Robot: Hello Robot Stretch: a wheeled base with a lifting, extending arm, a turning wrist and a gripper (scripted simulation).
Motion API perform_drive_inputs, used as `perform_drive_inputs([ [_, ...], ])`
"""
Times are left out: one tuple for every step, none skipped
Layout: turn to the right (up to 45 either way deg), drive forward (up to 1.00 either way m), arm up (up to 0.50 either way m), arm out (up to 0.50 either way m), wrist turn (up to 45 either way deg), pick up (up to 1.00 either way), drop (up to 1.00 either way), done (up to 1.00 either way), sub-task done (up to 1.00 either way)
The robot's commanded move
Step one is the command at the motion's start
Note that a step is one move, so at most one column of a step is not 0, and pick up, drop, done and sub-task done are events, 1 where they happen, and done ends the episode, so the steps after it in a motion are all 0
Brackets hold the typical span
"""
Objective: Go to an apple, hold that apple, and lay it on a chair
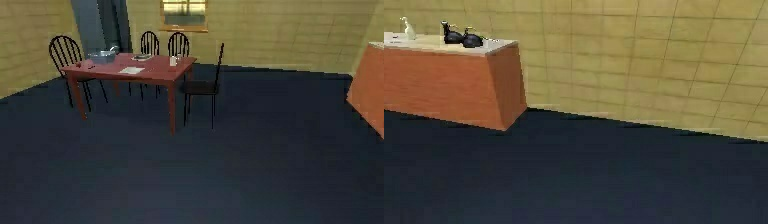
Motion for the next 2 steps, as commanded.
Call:
perform_drive_inputs([
  [-33.0, 0.00, 0.00, 0.00, 0.0, 0.00, 0.00, 0.00, 0.00],
  [0.0, 1.00, 0.00, 0.00, 0.0, 0.00, 0.00, 0.00, 0.00],
])
